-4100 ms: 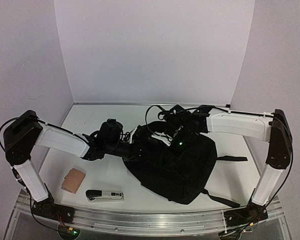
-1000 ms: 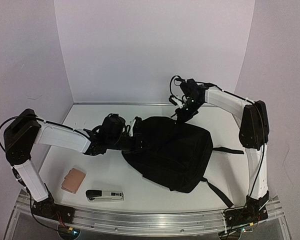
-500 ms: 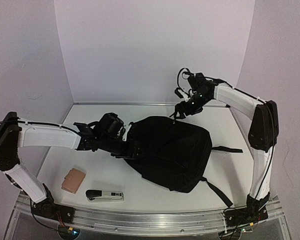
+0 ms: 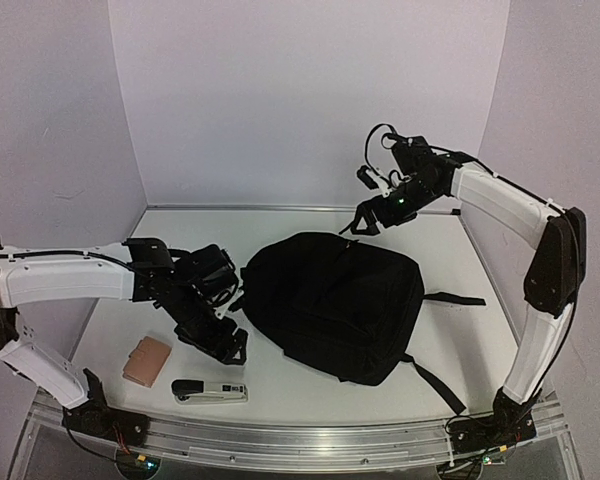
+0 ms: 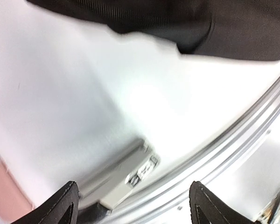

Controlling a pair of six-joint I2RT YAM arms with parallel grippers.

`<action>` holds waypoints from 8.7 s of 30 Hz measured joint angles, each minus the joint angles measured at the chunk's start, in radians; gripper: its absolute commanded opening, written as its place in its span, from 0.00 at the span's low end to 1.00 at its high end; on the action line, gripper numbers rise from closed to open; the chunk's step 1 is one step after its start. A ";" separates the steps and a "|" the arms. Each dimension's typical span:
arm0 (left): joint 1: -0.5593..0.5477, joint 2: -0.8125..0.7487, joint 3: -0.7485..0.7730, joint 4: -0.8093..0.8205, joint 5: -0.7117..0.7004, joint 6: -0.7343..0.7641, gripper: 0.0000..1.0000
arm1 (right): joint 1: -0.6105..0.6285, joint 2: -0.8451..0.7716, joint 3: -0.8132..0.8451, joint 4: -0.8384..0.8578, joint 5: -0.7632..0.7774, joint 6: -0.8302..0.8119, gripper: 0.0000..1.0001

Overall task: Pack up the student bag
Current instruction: Adjust the stationery at the center of the board, then adjust the student bag at the center of the board, then pick up the stationery from the center of the board.

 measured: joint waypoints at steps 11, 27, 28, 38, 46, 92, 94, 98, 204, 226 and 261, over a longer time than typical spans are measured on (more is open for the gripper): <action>-0.139 0.281 0.083 -0.167 -0.103 0.038 0.79 | 0.000 0.000 -0.004 -0.005 -0.022 0.000 0.98; -0.087 0.427 0.083 -0.062 -0.139 0.066 0.37 | 0.000 0.000 -0.018 -0.014 -0.021 -0.001 0.98; -0.065 0.425 0.083 -0.052 -0.136 0.063 0.37 | 0.000 0.000 -0.021 -0.015 -0.019 -0.001 0.98; 0.075 0.342 0.060 0.021 -0.141 -0.040 0.71 | 0.000 -0.031 -0.078 -0.016 -0.020 0.028 0.94; 0.068 0.174 -0.055 0.028 -0.117 -0.135 0.75 | 0.000 -0.156 -0.246 -0.016 -0.048 0.075 0.94; 0.067 0.061 -0.013 0.185 -0.100 -0.121 0.78 | 0.098 -0.039 -0.054 -0.028 0.335 0.122 0.78; 0.067 0.061 -0.013 0.185 -0.100 -0.124 0.78 | 0.162 -0.033 -0.069 -0.026 0.330 0.141 0.74; 0.067 0.060 -0.013 0.186 -0.100 -0.138 0.77 | 0.233 0.007 -0.068 -0.025 0.323 0.169 0.62; 0.067 0.037 -0.155 0.048 -0.063 -0.214 0.78 | 0.127 0.094 0.031 -0.142 0.582 -0.021 0.00; 0.061 0.239 -0.163 0.103 -0.089 -0.237 0.45 | 0.107 0.067 0.031 -0.165 0.430 0.031 0.00; 0.140 0.277 0.352 0.415 0.089 -0.080 0.06 | 0.067 0.027 0.086 -0.172 0.266 0.078 0.00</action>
